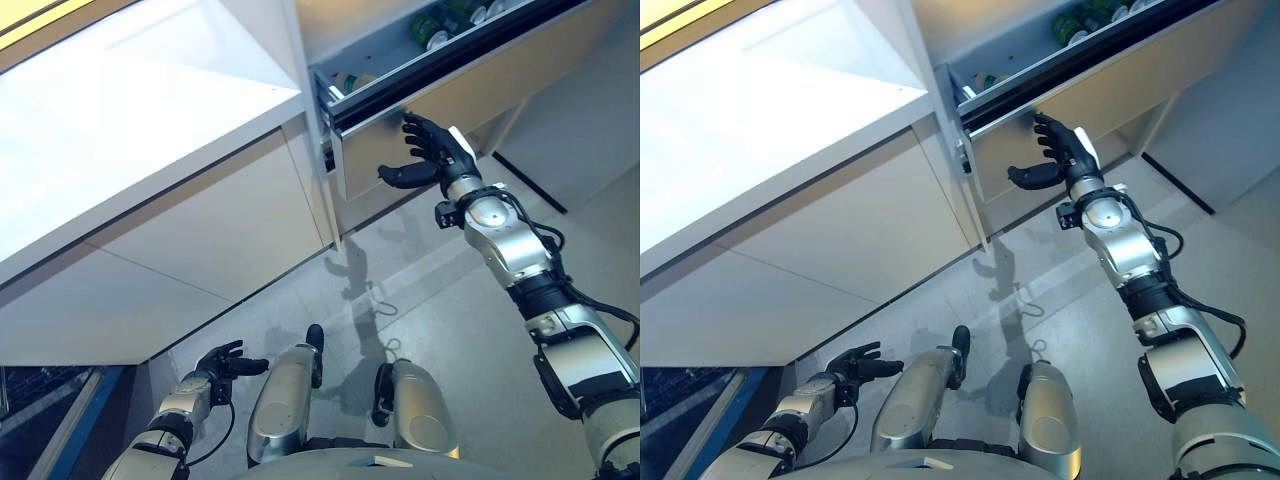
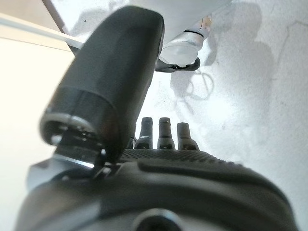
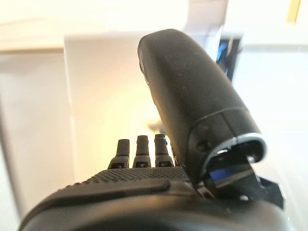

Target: Put drinks into fridge and close the fridge

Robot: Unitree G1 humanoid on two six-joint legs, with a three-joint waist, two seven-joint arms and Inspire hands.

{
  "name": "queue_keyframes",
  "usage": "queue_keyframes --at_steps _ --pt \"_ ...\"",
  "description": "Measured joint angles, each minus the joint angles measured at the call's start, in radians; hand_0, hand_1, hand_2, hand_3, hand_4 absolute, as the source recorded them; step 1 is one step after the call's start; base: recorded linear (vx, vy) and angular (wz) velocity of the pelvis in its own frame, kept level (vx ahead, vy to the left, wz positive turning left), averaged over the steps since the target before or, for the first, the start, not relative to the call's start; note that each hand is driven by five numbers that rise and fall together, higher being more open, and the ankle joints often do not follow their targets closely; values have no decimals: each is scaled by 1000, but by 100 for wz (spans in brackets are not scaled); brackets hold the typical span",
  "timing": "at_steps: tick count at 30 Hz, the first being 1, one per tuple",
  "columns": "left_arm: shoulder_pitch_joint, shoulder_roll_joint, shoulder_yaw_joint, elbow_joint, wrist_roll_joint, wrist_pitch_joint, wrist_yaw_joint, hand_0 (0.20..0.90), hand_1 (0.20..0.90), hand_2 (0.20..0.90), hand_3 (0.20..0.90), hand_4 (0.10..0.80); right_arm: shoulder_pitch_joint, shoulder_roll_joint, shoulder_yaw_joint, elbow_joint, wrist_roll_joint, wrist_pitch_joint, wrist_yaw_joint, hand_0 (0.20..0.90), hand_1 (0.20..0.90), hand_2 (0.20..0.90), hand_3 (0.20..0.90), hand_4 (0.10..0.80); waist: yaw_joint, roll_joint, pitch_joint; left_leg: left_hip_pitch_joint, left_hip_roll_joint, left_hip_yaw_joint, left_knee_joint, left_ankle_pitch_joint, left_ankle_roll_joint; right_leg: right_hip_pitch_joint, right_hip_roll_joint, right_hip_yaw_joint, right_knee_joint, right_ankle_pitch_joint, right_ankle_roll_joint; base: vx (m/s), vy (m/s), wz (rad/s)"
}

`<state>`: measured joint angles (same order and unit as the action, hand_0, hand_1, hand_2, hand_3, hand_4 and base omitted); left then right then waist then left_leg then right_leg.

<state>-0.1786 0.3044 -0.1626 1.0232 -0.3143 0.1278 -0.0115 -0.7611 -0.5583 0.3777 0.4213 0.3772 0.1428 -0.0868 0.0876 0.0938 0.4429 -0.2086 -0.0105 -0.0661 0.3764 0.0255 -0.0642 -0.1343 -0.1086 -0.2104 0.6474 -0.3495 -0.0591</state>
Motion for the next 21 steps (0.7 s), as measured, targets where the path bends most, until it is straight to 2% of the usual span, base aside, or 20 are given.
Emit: queue_keyframes --at_steps 3,6,10,12,16,17,21 --pt "6 0 -5 -13 0 2 -16 900 900 900 900 800 -29 55 37 0 7 -53 9 900 900 900 900 800 37 -9 -38 23 -8 -21 -46 15 3 30 -4 -23 -36 1 1 -41 22 24" --pt "31 1 -7 -26 0 1 -17 900 900 900 900 800 -32 89 38 10 30 -69 -17 900 900 900 900 800 72 -33 -88 48 -7 -20 -89 21 7 55 -3 -31 -80 8 6 -73 22 12" --pt "89 2 -8 -27 -2 3 -19 900 900 900 900 800 -30 85 36 7 36 -82 -16 900 900 900 900 800 55 -71 -143 74 -2 -6 -159 41 13 84 9 -26 -165 38 22 -105 33 -4" --pt "111 2 -7 -27 -4 1 -21 900 900 900 900 800 -3 81 13 -2 36 -103 -15 900 900 900 900 800 39 -87 -162 95 10 9 -194 47 19 108 19 -15 -231 66 33 -131 38 -17" --pt "156 1 5 -48 -15 0 -27 900 900 900 900 800 219 79 -95 -105 34 -136 22 900 900 900 900 800 14 -116 -213 144 12 49 -277 61 35 149 26 15 -334 106 55 -127 21 -25" --pt "189 -1 10 -69 -24 -5 -29 900 900 900 900 800 352 78 -140 -124 32 -148 50 900 900 900 900 800 -6 -124 -240 158 10 64 -308 66 44 171 29 26 -385 127 67 -99 15 -30" --pt "237 -18 33 -70 -51 -26 -35 900 900 900 900 800 636 93 -245 -34 -17 -158 77 900 900 900 900 800 -69 -132 -280 214 10 118 -394 77 58 224 36 68 -520 190 88 -112 -7 -37"
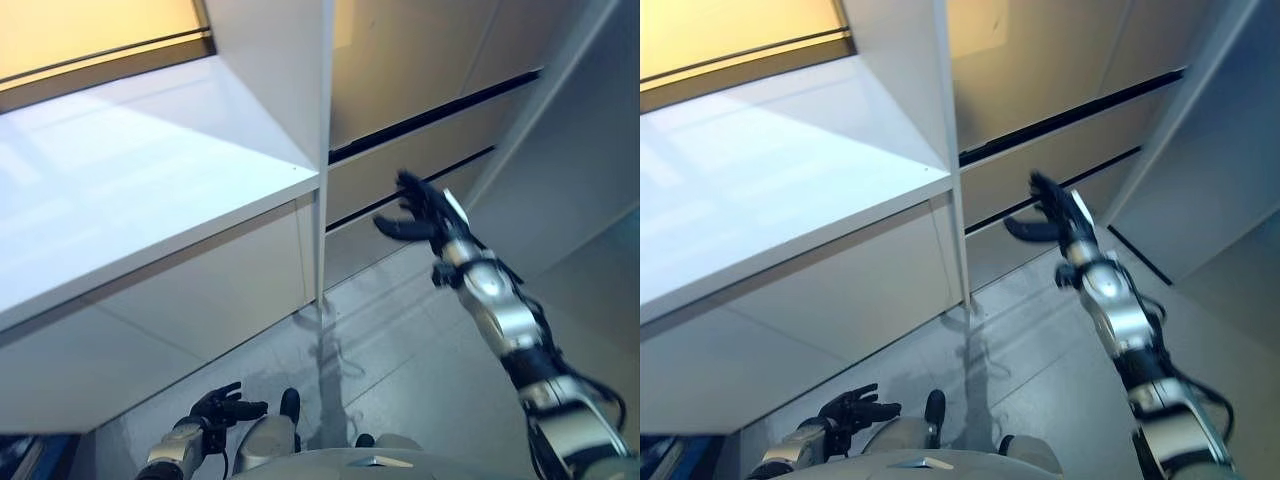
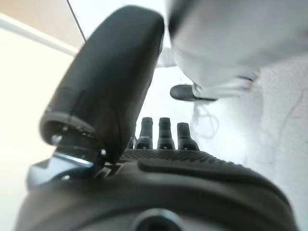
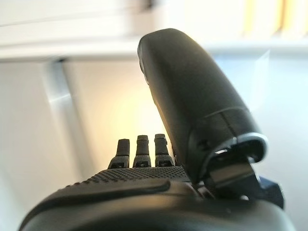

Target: Put drinks into fridge and close the fridge

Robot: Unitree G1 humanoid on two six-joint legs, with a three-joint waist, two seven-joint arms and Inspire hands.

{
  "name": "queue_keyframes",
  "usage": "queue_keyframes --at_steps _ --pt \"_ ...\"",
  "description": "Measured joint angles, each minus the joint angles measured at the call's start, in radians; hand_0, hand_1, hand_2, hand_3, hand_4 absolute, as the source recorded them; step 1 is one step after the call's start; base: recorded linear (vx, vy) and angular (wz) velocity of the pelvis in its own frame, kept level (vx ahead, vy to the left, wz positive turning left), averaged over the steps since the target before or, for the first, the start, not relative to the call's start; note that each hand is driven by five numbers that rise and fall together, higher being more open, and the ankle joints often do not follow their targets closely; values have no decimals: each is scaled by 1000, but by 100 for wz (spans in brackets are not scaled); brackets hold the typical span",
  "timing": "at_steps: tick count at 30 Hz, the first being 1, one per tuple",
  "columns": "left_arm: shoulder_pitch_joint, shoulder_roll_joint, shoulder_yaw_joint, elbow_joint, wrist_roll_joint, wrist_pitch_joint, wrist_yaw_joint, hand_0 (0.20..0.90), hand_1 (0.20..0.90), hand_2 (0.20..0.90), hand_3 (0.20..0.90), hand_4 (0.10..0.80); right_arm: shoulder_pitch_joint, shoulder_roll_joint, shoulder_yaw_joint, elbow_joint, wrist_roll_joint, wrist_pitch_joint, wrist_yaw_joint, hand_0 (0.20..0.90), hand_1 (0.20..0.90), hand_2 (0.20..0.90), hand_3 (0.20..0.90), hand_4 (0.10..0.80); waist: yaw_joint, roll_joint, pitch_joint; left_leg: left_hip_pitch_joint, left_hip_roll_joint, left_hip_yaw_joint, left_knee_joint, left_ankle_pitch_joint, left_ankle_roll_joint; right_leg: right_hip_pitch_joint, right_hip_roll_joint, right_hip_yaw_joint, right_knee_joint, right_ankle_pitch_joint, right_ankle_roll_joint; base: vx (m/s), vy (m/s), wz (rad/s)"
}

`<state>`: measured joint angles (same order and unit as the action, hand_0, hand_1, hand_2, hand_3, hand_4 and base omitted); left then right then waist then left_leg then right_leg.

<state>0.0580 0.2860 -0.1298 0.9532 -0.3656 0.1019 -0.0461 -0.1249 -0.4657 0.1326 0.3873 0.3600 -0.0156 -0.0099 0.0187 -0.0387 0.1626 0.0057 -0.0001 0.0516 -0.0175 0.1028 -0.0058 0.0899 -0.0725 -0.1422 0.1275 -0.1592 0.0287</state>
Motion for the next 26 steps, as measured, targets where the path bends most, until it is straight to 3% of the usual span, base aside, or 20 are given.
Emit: queue_keyframes --at_steps 5,13,18,26 --pt "55 -1 50 16 -29 -21 -6 900 900 900 900 800 238 59 -62 264 -8 -1 -49 900 900 900 900 800 -88 -8 -41 51 1 47 -71 8 3 55 12 46 -123 54 12 -72 -32 -32" --pt "-10 -5 42 210 -24 -114 -79 900 900 900 900 800 274 180 -75 873 -155 -11 42 900 900 900 900 800 -120 -3 -82 51 22 70 -76 -3 -12 58 26 70 -165 77 5 -44 -9 -11" --pt "5 -31 7 258 14 -151 -97 900 900 900 900 800 275 204 -35 913 -182 55 118 900 900 900 900 800 -118 9 -101 53 24 70 -76 -2 -12 62 28 75 -181 85 0 6 -1 -4" --pt "4 -39 -15 270 32 -150 -92 900 900 900 900 800 263 199 20 908 -213 80 121 900 900 900 900 800 -100 2 -119 51 27 72 -76 -2 -13 60 31 76 -180 85 0 0 0 0"
